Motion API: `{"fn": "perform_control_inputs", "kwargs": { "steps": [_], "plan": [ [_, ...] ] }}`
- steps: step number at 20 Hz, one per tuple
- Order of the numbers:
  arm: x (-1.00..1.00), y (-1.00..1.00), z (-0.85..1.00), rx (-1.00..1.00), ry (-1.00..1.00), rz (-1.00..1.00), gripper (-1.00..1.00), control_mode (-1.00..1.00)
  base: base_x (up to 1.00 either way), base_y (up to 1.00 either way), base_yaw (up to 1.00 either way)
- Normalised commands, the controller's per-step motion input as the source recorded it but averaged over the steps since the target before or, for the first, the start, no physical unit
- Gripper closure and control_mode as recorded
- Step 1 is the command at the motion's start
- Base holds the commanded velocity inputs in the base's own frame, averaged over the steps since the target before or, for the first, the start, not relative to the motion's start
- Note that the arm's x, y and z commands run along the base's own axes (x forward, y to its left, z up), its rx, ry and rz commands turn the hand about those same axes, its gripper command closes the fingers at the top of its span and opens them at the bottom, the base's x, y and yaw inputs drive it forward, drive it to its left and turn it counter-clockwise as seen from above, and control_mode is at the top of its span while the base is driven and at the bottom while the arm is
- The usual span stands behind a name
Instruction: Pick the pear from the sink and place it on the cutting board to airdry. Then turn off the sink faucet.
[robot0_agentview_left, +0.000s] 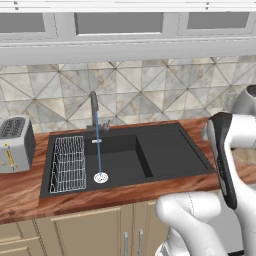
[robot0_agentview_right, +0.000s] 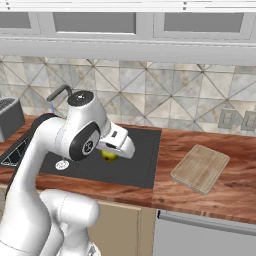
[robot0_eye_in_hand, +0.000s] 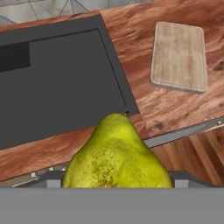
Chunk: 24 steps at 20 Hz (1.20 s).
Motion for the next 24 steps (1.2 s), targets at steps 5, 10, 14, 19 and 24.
{"fn": "perform_control_inputs", "kwargs": {
  "steps": [5, 10, 14, 19, 24],
  "plan": [
    [0.25, -0.35, -0.03, 0.00, 0.00, -0.12, 1.00, -1.00, 0.00, 0.00, 0.00],
    [0.33, -0.46, -0.07, 0.00, 0.00, -0.10, 1.00, -1.00, 0.00, 0.00, 0.00],
    [0.38, -0.56, -0.09, 0.00, 0.01, -0.10, 1.00, -1.00, 0.00, 0.00, 0.00],
    [0.41, -0.56, -0.09, 0.00, 0.02, -0.09, 1.00, -1.00, 0.00, 0.00, 0.00],
    [0.33, -0.59, -0.05, 0.02, 0.03, -0.08, 1.00, -1.00, 0.00, 0.00, 0.00]
  ]
}}
